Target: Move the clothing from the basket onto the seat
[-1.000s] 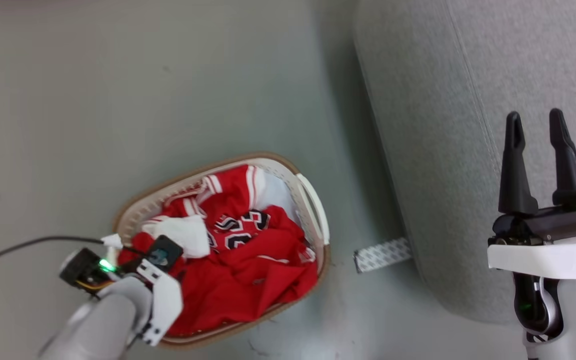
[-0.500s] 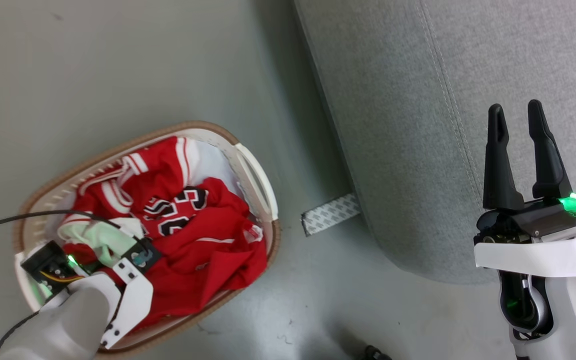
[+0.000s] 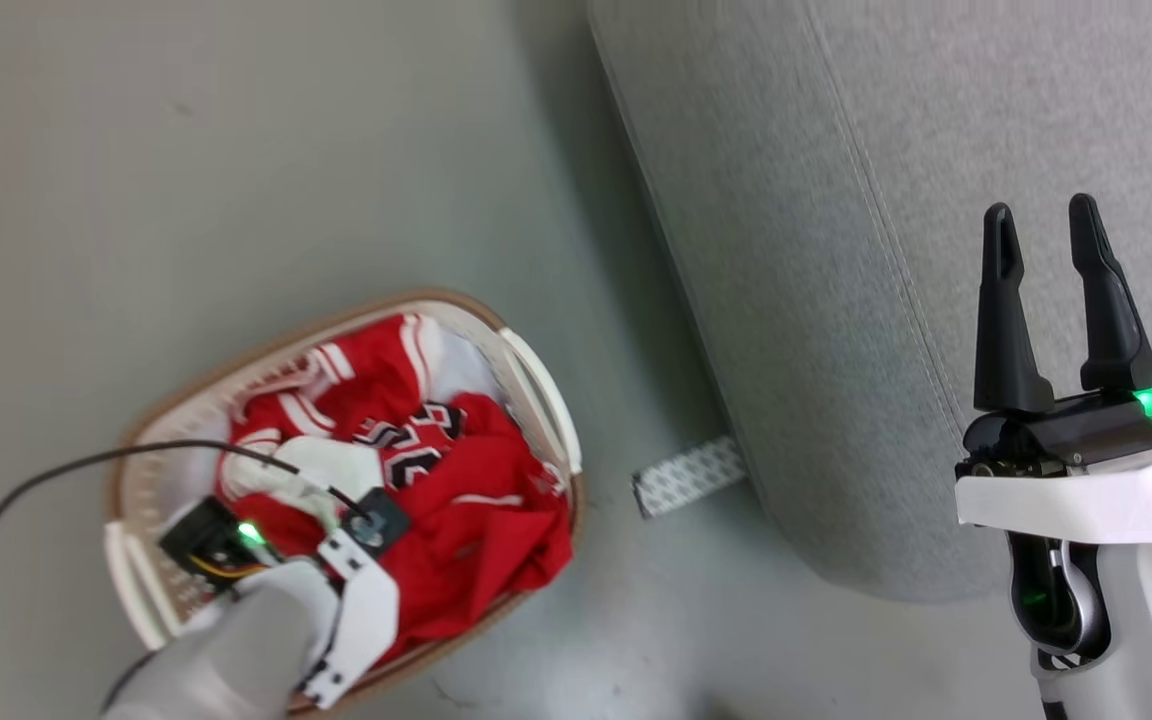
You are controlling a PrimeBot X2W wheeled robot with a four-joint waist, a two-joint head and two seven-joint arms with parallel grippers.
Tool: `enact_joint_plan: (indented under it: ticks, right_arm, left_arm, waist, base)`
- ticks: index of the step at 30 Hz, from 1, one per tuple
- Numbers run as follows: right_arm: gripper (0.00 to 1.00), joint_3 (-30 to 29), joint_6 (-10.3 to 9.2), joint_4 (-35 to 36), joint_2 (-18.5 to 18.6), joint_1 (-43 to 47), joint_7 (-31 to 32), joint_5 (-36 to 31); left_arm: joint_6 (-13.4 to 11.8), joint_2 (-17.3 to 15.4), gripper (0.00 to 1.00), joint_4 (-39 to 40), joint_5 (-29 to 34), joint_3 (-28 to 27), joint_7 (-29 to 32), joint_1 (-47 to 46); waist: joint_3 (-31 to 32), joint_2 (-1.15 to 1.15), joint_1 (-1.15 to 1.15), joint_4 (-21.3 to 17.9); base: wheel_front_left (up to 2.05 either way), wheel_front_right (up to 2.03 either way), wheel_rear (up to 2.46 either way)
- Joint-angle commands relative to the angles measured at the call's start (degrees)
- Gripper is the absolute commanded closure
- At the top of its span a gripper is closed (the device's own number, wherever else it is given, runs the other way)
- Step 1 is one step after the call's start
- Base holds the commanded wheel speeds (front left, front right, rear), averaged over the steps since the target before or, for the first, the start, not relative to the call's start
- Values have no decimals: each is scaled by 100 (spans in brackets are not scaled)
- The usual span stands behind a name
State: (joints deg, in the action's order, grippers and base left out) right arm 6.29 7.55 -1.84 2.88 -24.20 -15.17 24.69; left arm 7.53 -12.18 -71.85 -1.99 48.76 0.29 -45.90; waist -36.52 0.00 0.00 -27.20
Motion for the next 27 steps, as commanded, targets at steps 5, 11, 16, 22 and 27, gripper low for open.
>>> enact_joint_plan:
  ticks: [5, 11, 16, 22, 27]
  right_arm:
    - [0, -132, -12, -123, 6, 194, 4, -262]
    - [0, -215, -12, -285, 11, 397, 4, -509]
    - [0, -258, -12, -390, 31, 590, 4, -577]
    - [0, -137, -12, -528, 179, 819, 4, -495]
    - [0, 36, -12, -625, 252, 1017, 4, -434]
  left_arm:
    - [-14, 312, 100, 134, -429, -77, -496, 206]
    - [-14, 569, 100, 289, -910, -214, -1053, 349]
    - [-14, 718, 100, 589, -1353, -280, -1344, 449]
    - [-14, 738, 100, 1232, -1863, -456, -1509, 478]
    - [-14, 692, 100, 1985, -2113, -672, -1548, 451]
  waist:
    - [1046, 0, 0, 773]
    - [1788, 0, 0, 1322]
    - [2334, 0, 0, 1708]
    - [2860, 0, 0, 2147]
    - [3177, 0, 0, 2414]
  base:
    - [0, 0, 0]
    - [0, 0, 0]
    - [0, 0, 0]
    - [0, 0, 0]
    - [0, 0, 0]
